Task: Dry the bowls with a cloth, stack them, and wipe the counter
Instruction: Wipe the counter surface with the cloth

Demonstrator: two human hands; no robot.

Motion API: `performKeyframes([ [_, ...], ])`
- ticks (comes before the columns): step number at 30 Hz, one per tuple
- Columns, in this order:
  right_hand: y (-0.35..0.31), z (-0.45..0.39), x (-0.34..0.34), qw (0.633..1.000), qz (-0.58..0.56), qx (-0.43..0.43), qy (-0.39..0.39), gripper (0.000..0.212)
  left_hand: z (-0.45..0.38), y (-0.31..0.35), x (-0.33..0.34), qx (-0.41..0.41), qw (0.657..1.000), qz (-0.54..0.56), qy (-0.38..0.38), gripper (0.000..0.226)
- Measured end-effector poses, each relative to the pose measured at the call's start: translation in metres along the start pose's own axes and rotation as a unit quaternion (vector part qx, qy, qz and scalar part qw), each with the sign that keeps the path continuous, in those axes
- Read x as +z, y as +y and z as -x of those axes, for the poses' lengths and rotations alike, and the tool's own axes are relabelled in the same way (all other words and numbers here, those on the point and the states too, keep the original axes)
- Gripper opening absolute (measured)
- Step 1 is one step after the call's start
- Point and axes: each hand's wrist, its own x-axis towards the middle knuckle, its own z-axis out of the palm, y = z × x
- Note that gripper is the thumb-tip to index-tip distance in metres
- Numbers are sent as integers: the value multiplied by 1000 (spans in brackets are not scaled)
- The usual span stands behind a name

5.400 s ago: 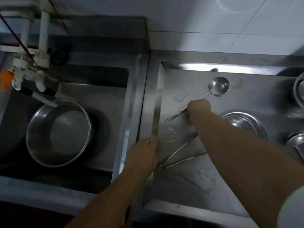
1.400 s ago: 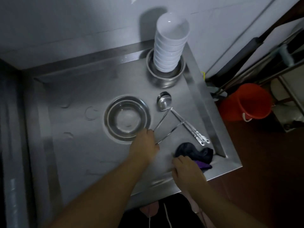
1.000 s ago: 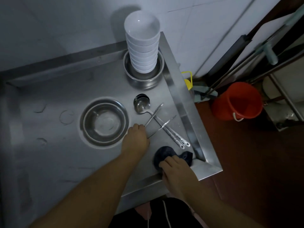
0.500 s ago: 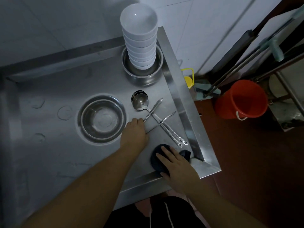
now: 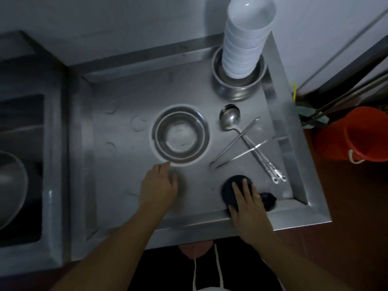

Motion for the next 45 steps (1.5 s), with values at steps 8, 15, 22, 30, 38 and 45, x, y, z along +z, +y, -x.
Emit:
performKeyframes([
  [8,-152,2,85,983,17,-180,-2,59,9,-130,-51,-3,999,-5,43,47],
  [15,-172,-39,84,987,0,-112,115,66,2,-212,-86,29,998,-23,52,40],
  [22,-263,-105,83,981,-111,87,134,69,3,-261,-103,41,997,-6,70,38],
  [30,-269,-24,130,945,29,-320,-60,61,1,-268,-103,60,997,5,46,38],
  [38,-197,-31,84,963,-114,191,150,64,-18,-282,-109,60,997,8,55,37],
  [45,-318,-7,162,992,-14,-119,44,62,-18,-304,-106,34,996,19,85,38],
])
